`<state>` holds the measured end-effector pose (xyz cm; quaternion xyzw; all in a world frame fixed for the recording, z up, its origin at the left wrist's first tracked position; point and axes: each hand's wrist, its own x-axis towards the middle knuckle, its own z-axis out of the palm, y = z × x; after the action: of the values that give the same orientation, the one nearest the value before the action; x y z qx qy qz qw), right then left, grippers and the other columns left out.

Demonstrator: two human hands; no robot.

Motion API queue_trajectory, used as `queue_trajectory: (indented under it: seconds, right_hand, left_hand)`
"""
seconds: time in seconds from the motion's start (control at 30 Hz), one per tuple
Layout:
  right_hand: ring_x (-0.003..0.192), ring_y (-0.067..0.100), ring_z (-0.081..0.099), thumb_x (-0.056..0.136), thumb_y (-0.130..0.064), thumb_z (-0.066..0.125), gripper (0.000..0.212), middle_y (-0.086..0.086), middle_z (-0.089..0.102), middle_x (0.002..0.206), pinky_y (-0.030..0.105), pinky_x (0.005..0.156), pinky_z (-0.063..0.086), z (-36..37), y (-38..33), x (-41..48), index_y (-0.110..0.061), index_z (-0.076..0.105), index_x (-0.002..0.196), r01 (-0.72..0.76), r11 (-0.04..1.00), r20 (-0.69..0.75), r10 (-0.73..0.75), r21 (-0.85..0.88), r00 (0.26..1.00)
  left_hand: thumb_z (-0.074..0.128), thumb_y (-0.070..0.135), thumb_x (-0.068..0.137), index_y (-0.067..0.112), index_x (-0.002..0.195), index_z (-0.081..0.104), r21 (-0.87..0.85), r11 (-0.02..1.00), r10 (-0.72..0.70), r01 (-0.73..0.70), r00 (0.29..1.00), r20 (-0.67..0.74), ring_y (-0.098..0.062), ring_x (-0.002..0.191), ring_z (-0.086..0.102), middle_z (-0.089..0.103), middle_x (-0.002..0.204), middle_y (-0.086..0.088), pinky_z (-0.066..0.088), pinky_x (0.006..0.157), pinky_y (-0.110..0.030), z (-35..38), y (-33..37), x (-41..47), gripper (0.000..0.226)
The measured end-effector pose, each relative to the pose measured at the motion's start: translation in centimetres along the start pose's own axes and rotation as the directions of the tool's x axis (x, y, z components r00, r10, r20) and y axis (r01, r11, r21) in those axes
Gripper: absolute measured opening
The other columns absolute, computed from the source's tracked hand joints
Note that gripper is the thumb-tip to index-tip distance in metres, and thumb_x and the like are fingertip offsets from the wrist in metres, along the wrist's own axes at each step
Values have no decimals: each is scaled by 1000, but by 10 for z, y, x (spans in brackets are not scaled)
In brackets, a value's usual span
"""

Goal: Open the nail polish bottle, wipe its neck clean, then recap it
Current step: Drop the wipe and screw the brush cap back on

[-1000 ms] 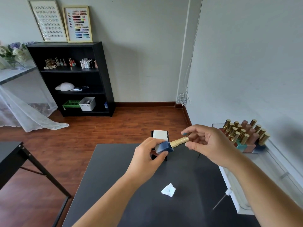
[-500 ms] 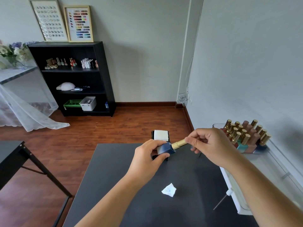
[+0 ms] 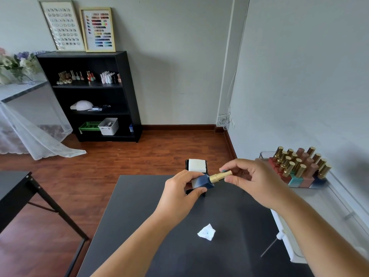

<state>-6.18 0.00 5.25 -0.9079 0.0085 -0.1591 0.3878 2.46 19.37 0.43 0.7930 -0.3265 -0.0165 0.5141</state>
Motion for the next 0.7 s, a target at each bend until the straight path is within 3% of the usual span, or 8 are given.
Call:
queue_trajectory:
  seconds: [0.1,0.2,0.37,0.47,0.6,0.7]
  right_hand:
    - [64,3,60,80,-18,72,25,-19,67,72,11,59,45,5,-2,0,-43,69,85,-13,998,-69,18,66,997]
    - [61,0,58,82,-15,69,24,-13,64,61,8,57,43,11,-3,-2,-39,67,85,-27,995,-113,37,94,993]
    - [70,6,58,84,-14,67,13,-14,61,66,7,60,43,21,-9,-4,-25,70,88,-34,999,-179,33,1,983]
    - [64,11,57,84,-14,67,9,-13,60,65,12,57,43,28,-10,-3,-19,72,90,-57,998,-205,54,-10,977]
    - [64,11,56,84,-14,67,9,-12,60,66,12,59,44,28,-12,1,-20,71,89,-68,997,-221,72,23,973]
    - [69,13,58,83,-17,68,11,-6,65,71,13,60,46,18,-12,-2,-27,70,87,-67,994,-229,87,91,969]
  left_hand:
    - [75,13,79,27,105,70,-14,1000,4,-4,1000,-11,0,91,62,66,91,22,47,82,-11,1,1,0,30]
    - [76,12,78,25,104,71,-27,1000,-3,2,999,-41,-1,89,62,66,89,21,48,81,-11,3,1,-1,30]
    - [78,13,76,24,101,73,-34,999,-14,12,997,-72,1,89,61,67,87,22,45,76,-6,5,0,-3,28]
    - [78,11,76,21,102,73,-21,1000,-19,17,994,-106,2,89,60,66,87,23,46,76,-7,7,-2,-4,29]
    - [76,9,77,23,102,72,-49,999,-23,16,988,-154,3,88,59,66,87,20,44,76,-6,11,-3,-3,29]
    - [75,12,79,33,99,69,-129,991,-60,49,995,-83,2,91,62,68,94,19,48,80,-10,16,-1,2,30]
